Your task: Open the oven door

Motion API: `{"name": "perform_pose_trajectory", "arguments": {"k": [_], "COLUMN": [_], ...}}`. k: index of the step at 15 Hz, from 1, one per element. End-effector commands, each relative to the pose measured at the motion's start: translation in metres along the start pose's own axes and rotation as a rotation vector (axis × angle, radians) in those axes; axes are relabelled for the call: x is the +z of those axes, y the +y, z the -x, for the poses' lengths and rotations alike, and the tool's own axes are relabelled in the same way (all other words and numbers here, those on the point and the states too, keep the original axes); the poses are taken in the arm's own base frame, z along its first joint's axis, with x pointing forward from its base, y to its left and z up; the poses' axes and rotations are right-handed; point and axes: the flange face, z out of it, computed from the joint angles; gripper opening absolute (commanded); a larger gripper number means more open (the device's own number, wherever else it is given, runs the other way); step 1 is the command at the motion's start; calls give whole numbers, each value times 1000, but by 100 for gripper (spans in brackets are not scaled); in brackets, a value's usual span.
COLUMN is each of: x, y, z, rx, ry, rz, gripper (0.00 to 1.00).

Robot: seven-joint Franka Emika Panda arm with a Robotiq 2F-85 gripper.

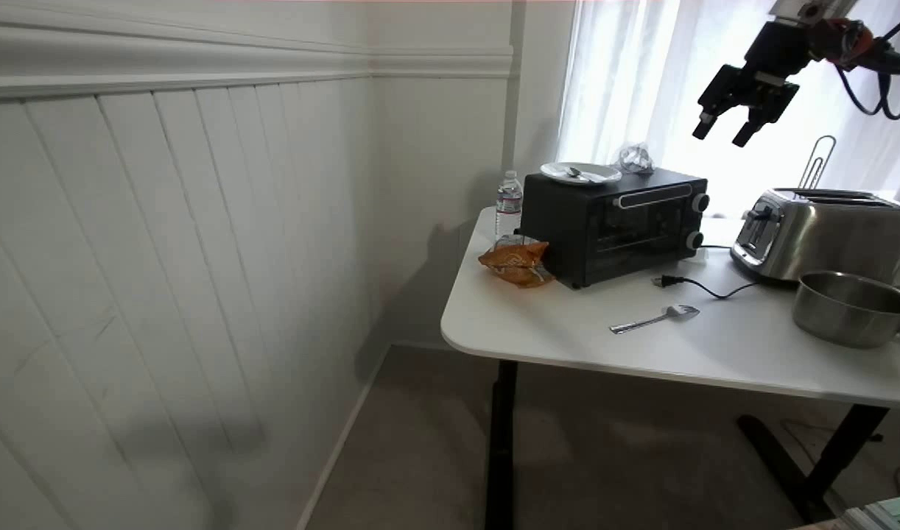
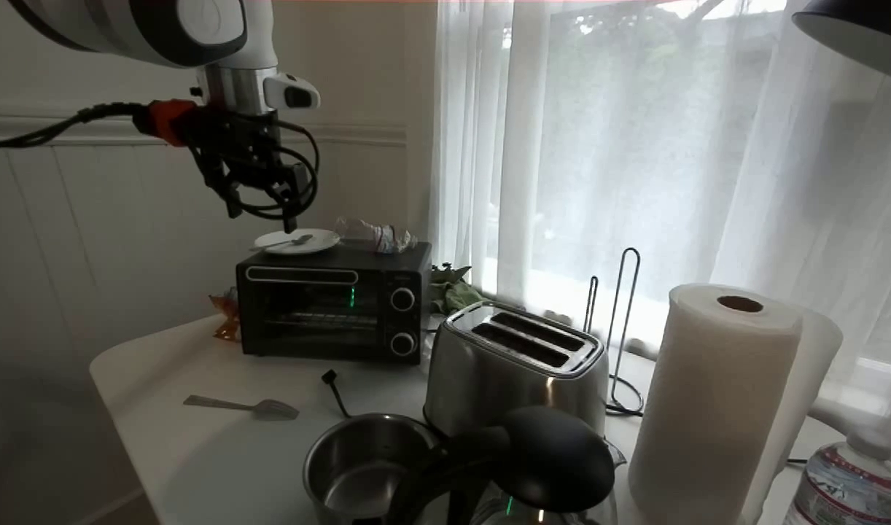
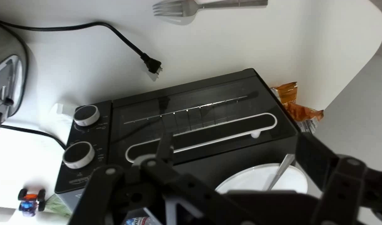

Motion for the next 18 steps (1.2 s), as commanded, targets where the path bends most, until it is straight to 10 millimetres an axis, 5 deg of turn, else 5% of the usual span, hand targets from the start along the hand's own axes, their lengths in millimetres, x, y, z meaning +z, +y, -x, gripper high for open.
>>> {"name": "perform_pose_trajectory", "arguments": {"k": [1, 3, 4, 15, 18], "x": [22, 34, 39, 82, 91], "y": [-20, -22, -22, -9, -6], "z": [-10, -15, -18, -37, -38], "rx": [14, 13, 14, 10, 8], "ry": [41, 83, 103, 237, 252], "rz": [18, 47, 60, 129, 126], "gripper": [100, 100, 75, 1, 0]}}
